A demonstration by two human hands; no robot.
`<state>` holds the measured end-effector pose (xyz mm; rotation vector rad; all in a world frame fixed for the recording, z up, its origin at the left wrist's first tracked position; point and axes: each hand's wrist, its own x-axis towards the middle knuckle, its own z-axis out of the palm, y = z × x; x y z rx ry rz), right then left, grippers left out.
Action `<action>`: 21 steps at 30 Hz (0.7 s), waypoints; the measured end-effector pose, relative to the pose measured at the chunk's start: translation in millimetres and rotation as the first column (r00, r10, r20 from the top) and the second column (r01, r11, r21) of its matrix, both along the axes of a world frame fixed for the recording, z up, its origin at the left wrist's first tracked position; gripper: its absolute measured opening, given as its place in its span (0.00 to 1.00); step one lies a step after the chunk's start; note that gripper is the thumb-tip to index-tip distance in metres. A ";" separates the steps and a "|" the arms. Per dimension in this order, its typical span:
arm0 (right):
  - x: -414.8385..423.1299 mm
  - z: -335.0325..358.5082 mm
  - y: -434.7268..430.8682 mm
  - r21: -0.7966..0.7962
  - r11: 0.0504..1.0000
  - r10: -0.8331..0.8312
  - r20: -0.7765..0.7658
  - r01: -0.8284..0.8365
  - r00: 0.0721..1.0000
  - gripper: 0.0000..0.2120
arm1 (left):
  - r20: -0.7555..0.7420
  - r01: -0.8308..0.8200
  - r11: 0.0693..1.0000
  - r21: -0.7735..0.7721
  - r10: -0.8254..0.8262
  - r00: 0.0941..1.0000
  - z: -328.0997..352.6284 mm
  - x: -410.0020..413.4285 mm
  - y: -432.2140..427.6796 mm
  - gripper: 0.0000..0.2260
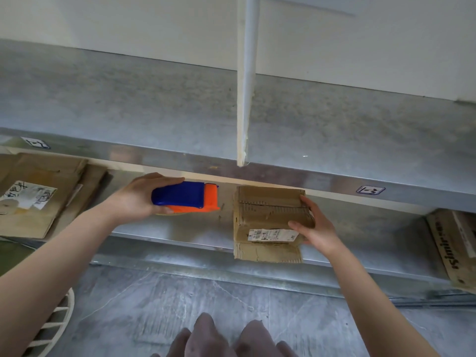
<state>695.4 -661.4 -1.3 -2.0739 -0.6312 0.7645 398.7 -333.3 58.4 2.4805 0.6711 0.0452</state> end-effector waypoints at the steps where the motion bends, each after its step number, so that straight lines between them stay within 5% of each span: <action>1: -0.4 -0.2 0.0 0.000 1.000 -0.001 -0.002 0.001 1.000 0.37 | -0.002 0.005 1.000 0.014 -0.005 1.000 -0.7 0.0 1.3 0.33; 10: -1.1 -2.5 -0.1 0.013 1.000 -0.015 -0.028 0.015 1.000 0.37 | -0.260 0.153 0.945 0.290 -0.076 0.963 -9.6 18.8 -10.9 0.29; 21: -1.2 -0.7 1.1 0.023 1.000 -0.015 -0.044 0.016 0.999 0.37 | -0.429 0.333 0.856 0.395 -0.149 0.891 12.3 75.9 -46.5 0.25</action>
